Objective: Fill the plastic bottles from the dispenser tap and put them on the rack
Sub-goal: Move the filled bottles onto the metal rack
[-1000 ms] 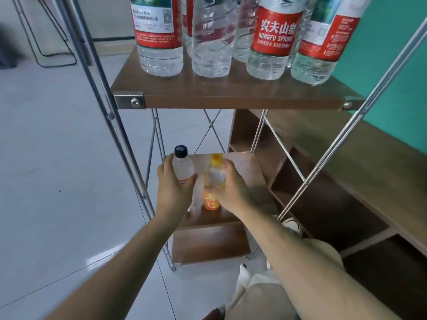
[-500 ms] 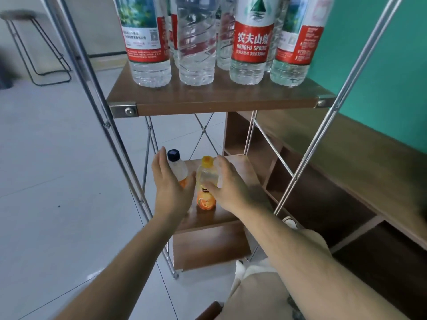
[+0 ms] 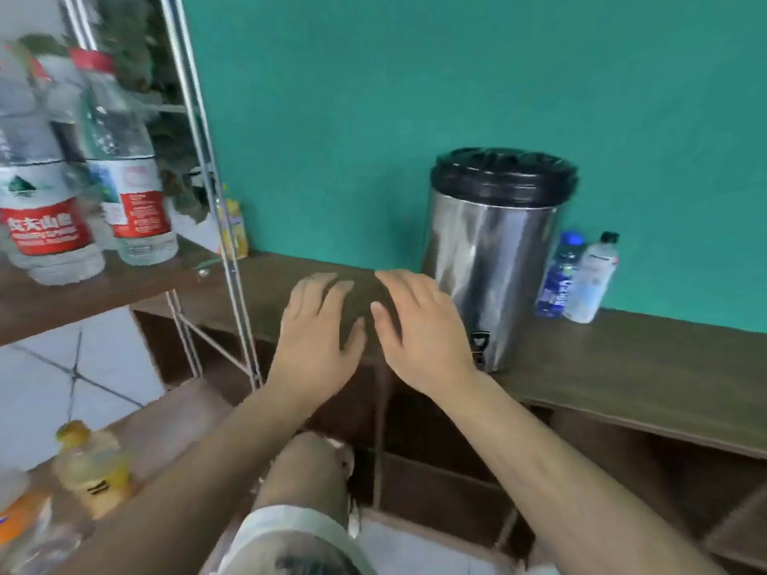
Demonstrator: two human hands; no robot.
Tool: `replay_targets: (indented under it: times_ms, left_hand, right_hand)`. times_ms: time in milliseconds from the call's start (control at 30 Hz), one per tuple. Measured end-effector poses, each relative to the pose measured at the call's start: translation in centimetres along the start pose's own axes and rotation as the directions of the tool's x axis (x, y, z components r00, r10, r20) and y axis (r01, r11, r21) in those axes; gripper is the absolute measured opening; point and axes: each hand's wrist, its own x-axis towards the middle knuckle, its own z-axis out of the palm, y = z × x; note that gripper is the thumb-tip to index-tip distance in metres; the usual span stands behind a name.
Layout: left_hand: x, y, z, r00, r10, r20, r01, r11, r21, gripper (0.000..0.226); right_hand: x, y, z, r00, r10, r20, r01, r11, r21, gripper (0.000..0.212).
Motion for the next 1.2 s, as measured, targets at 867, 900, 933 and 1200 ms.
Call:
replay_targets:
  times_ms: [867, 900, 933, 1200]
  left_hand:
    - [23.3, 30.4, 36.6, 0.794, -0.3, 0.529, 0.494, 0.826, -0.272, 0.106]
    - [24.1, 30.5, 37.9, 0.79, -0.34, 0.51, 0.534, 0.79, -0.302, 0.107]
    - [24.8, 30.6, 39.0, 0.789, -0.362, 0.496, 0.557, 0.762, -0.329, 0.105]
    - [25.2, 30.7, 44.1, 0.851, -0.337, 0.403, 0.502, 0.749, -0.433, 0.077]
  right_hand:
    - [0.0, 43.8, -7.2, 0.645, 0.763, 0.042, -0.747, 0.641, -0.179, 0.082]
    - [0.8, 45.1, -6.6, 0.635, 0.772, 0.039, -0.765, 0.634, -0.113, 0.087]
    - [1.5, 46.2, -6.0, 0.634, 0.772, 0.043, -0.77, 0.635, -0.058, 0.091]
    - [1.8, 50.9, -3.3, 0.679, 0.734, 0.018, -0.726, 0.668, 0.163, 0.071]
